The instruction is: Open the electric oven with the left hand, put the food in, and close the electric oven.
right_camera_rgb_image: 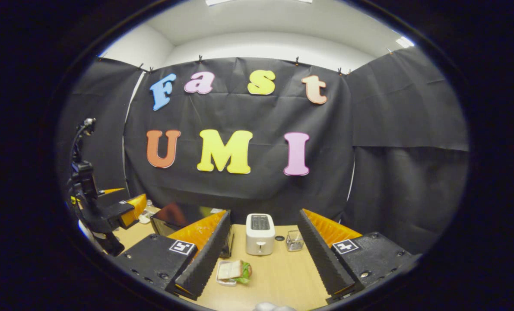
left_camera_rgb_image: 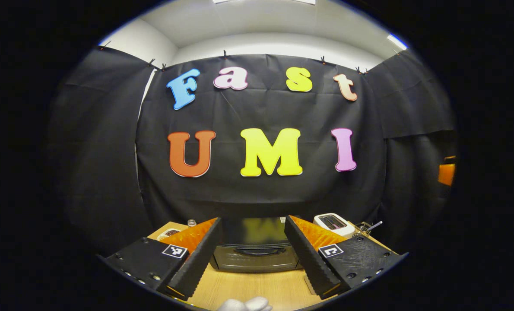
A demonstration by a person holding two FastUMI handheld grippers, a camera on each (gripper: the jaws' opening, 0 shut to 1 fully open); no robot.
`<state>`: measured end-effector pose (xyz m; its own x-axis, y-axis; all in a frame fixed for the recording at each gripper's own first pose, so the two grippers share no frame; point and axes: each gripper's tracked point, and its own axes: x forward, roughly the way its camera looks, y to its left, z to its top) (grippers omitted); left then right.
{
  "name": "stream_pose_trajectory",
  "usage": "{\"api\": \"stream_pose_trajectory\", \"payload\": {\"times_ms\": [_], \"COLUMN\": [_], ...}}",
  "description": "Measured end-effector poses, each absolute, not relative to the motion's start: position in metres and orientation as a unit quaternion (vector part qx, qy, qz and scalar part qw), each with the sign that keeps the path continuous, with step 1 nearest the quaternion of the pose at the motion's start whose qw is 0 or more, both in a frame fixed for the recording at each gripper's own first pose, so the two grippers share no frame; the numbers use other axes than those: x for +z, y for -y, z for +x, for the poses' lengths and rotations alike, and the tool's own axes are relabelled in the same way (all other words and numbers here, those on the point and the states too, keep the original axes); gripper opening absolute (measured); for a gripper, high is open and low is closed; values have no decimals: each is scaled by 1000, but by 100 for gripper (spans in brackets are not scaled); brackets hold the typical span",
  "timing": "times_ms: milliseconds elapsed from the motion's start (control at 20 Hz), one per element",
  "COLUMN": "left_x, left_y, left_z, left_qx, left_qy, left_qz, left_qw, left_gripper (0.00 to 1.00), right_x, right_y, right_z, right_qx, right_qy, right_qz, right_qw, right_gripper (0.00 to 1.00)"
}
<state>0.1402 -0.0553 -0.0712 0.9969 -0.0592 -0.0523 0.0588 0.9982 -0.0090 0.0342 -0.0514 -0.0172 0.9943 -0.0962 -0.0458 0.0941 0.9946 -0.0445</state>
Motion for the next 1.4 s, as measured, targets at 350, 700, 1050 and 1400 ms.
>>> {"api": "stream_pose_trajectory", "payload": {"times_ms": [350, 700, 1050, 1400], "left_x": [-163, -252, -253, -269], "left_y": [85, 84, 84, 83], "left_z": [231, 267, 248, 203], "left_qx": [-26, -11, -13, -24], "left_qy": [-109, -216, -205, -222], "left_qz": [11, 14, 23, 16], "left_qw": [994, 976, 978, 975], "left_gripper": [95, 95, 98, 99], "right_x": [-34, -53, -63, -69], "right_y": [81, 93, 94, 80], "right_z": [35, 30, 22, 16], "right_qx": [-72, -77, -77, -62], "right_qy": [-55, -82, -87, -89], "right_qz": [-40, -34, -27, -25], "right_qw": [995, 993, 993, 994], "right_gripper": [91, 91, 100, 100]}}
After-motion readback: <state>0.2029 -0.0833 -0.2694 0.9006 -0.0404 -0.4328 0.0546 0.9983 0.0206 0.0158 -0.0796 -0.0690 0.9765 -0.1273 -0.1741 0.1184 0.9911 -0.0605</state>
